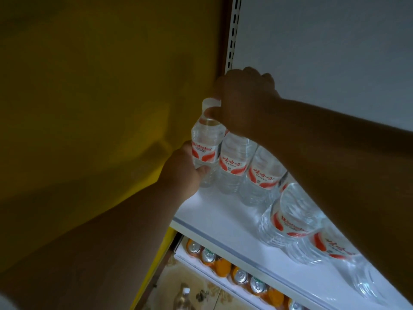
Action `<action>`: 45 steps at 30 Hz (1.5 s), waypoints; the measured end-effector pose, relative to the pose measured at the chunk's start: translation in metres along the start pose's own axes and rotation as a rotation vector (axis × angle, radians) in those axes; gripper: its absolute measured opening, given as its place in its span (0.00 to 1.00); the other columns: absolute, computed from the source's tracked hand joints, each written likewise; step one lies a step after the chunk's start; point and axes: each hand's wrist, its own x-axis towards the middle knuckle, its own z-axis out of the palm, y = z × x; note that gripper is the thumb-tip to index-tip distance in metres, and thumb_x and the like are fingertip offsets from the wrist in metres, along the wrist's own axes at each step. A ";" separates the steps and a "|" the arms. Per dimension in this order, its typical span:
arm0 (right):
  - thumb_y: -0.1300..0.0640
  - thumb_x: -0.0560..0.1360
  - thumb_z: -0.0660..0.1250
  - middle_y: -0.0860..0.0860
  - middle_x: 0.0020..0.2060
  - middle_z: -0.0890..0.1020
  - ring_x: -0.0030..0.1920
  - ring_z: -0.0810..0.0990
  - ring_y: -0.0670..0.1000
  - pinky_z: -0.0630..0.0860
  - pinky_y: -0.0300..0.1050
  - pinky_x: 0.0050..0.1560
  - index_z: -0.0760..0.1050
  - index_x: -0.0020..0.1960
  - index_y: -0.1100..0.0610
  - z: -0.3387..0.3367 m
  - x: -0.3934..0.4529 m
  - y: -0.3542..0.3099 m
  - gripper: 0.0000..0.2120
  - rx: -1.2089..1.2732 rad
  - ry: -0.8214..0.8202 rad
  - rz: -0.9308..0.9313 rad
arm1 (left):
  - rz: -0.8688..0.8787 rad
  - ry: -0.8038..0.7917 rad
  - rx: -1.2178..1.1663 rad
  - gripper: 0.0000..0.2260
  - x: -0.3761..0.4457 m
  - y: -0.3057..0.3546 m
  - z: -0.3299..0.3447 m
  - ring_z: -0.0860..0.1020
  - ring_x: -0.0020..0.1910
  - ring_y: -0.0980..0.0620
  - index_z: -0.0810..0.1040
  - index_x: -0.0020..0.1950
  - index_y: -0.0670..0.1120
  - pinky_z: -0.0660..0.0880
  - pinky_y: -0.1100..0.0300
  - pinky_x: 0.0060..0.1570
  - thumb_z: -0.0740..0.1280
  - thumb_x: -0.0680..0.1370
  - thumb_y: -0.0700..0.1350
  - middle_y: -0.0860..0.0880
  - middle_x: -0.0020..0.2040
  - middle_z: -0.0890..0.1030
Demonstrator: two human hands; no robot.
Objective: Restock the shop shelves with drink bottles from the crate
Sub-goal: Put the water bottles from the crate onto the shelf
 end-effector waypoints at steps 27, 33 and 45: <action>0.36 0.78 0.62 0.47 0.34 0.63 0.47 0.66 0.53 0.63 0.51 0.55 0.64 0.42 0.52 0.010 0.006 -0.003 0.20 0.017 0.049 -0.016 | 0.015 0.204 -0.245 0.32 0.004 0.003 0.004 0.79 0.49 0.61 0.71 0.62 0.57 0.75 0.69 0.43 0.84 0.63 0.52 0.60 0.53 0.80; 0.33 0.77 0.61 0.49 0.44 0.73 0.51 0.71 0.54 0.66 0.53 0.60 0.70 0.49 0.52 0.010 0.011 -0.006 0.21 -0.009 0.032 -0.109 | 0.070 0.182 -0.193 0.24 0.005 -0.006 -0.009 0.81 0.51 0.60 0.76 0.59 0.58 0.78 0.65 0.45 0.82 0.67 0.49 0.61 0.51 0.83; 0.37 0.80 0.60 0.47 0.32 0.62 0.44 0.67 0.54 0.66 0.55 0.60 0.65 0.44 0.51 0.009 0.014 -0.018 0.18 -0.154 0.022 -0.293 | 0.042 0.256 -0.228 0.33 0.004 0.003 -0.003 0.83 0.51 0.55 0.76 0.65 0.48 0.82 0.61 0.48 0.85 0.64 0.47 0.53 0.55 0.84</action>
